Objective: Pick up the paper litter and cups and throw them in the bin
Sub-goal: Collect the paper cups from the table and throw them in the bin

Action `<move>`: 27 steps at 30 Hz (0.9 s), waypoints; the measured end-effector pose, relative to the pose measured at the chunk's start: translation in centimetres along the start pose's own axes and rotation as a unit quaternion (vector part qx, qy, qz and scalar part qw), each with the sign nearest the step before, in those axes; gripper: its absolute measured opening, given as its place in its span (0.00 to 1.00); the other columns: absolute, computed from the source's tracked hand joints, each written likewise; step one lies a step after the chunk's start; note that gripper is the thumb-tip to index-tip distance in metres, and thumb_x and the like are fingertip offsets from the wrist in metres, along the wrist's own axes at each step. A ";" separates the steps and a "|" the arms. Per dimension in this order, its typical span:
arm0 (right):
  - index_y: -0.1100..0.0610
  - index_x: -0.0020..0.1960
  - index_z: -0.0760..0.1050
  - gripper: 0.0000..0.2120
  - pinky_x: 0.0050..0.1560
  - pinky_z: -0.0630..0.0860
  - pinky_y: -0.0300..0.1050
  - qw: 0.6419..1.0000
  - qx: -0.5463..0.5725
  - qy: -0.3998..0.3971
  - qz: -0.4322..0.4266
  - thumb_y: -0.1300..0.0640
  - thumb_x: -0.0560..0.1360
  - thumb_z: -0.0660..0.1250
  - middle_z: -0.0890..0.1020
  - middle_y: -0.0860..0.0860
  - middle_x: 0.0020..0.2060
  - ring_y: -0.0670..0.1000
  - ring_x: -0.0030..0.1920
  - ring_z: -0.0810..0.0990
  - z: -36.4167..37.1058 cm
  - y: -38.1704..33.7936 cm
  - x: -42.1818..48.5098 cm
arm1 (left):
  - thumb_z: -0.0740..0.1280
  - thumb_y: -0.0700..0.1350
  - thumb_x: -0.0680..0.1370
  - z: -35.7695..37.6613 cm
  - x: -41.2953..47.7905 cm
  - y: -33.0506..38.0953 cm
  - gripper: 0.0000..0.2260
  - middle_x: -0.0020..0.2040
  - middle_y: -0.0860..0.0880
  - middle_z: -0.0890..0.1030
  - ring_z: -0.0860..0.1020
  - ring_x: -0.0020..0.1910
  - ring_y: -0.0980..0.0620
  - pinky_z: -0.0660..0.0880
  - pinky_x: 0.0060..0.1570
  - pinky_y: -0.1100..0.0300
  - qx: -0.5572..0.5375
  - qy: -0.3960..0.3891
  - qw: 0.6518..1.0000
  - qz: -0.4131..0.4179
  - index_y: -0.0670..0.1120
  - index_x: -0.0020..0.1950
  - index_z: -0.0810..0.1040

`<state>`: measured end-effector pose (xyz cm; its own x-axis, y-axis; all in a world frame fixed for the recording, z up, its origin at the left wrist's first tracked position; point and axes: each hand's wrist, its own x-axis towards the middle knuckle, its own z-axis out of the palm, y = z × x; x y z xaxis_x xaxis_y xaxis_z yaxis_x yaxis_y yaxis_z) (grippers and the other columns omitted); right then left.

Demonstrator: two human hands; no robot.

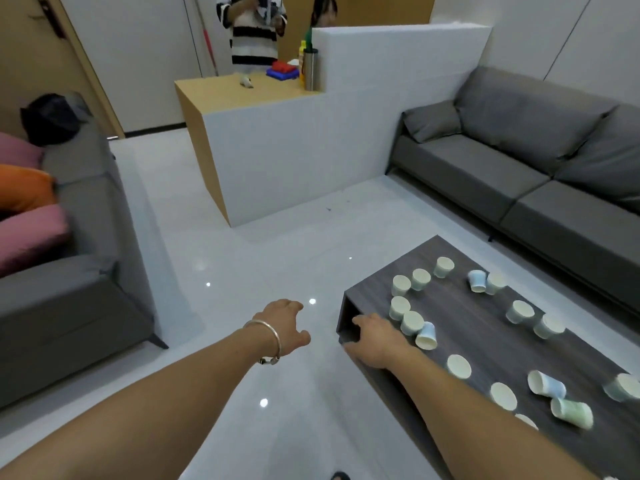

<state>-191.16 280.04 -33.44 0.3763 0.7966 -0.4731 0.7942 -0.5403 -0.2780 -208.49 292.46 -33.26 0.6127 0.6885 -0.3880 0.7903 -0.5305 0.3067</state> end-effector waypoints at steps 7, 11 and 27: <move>0.54 0.74 0.62 0.30 0.61 0.70 0.48 0.999 -0.008 0.000 -0.037 0.45 0.75 0.63 0.68 0.54 0.68 0.56 0.66 0.69 -7.4 -2.5 13.8 | 0.63 0.57 0.74 -6.3 13.3 -1.7 0.32 0.74 0.49 0.62 0.62 0.72 0.48 0.66 0.67 0.50 -0.007 -0.006 1.000 -0.006 0.49 0.75 0.60; 0.53 0.77 0.58 0.32 0.65 0.69 0.51 1.000 -0.007 0.005 -0.018 0.45 0.76 0.63 0.65 0.54 0.71 0.56 0.69 0.67 -11.1 -3.6 22.7 | 0.63 0.57 0.74 -9.9 23.0 -4.6 0.31 0.74 0.49 0.62 0.62 0.72 0.48 0.66 0.67 0.50 -0.001 -0.013 1.000 -0.010 0.50 0.75 0.59; 0.53 0.78 0.57 0.33 0.65 0.69 0.49 0.996 0.030 -0.021 0.087 0.43 0.77 0.63 0.63 0.53 0.73 0.55 0.69 0.68 -24.3 -5.9 51.0 | 0.63 0.56 0.75 -26.8 55.7 -7.7 0.30 0.73 0.48 0.63 0.64 0.70 0.47 0.68 0.65 0.50 0.033 -0.041 0.997 0.053 0.49 0.75 0.59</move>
<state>-165.06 330.42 -35.66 0.4846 0.6780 -0.5528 0.6881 -0.6856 -0.2376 -180.59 348.19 -33.93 0.6896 0.5850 -0.4269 0.7175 -0.6321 0.2927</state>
